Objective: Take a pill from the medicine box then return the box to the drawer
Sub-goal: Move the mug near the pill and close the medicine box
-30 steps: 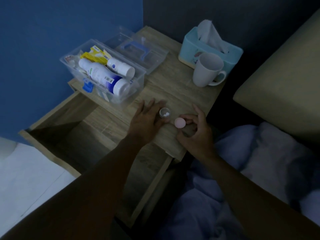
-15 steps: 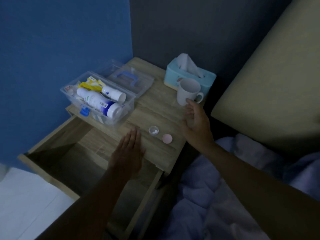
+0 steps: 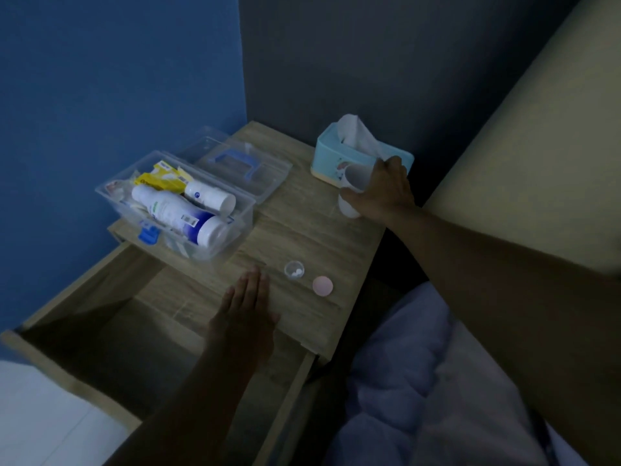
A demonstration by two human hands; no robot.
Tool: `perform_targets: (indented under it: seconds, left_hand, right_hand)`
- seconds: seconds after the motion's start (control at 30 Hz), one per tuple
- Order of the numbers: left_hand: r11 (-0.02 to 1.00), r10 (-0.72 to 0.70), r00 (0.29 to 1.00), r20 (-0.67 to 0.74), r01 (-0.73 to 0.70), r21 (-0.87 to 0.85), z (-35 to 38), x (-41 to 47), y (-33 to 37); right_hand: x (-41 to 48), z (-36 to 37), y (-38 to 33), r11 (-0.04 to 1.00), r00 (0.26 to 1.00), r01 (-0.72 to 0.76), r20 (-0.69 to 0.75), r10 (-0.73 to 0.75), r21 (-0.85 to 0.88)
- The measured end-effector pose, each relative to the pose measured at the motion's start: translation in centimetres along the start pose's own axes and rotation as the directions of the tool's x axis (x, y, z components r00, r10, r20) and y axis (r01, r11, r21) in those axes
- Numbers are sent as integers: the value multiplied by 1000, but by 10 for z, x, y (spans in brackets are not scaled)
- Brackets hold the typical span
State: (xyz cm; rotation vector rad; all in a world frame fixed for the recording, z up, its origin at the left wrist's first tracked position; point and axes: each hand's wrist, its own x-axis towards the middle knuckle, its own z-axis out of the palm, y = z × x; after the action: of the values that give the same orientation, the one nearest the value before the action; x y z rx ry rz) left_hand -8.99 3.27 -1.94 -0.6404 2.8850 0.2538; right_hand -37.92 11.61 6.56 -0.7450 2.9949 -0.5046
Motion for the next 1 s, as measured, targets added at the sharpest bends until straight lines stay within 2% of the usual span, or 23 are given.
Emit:
perform_targets:
  seconds: [0.17,0.33,0.5,0.7,1.0]
  left_hand:
    - [1000,13,1000,15,-13,-7,1,1,-3]
    - [999,23,1000,6,-23,-24,3,1,-4]
    - [999,23,1000,-6,-23,-43,5,0,-4]
    - [998,11,1000,-3,-11,-61,6,1,-1]
    - [997,22,1000,-8,-22,-74,7,3,-4]
  right_hand:
    - [10,3,1,995,998,-53,49,49,86]
    - [17,-5,-6,999,989,-39,143,42,-21]
    - [11,-15,-13,999,990,-26,141,20,42]
    - [-13,-19,-31,987,988,124,78,-132,101]
    - [-47,-12,-45,959,938,278,202,-283,53]
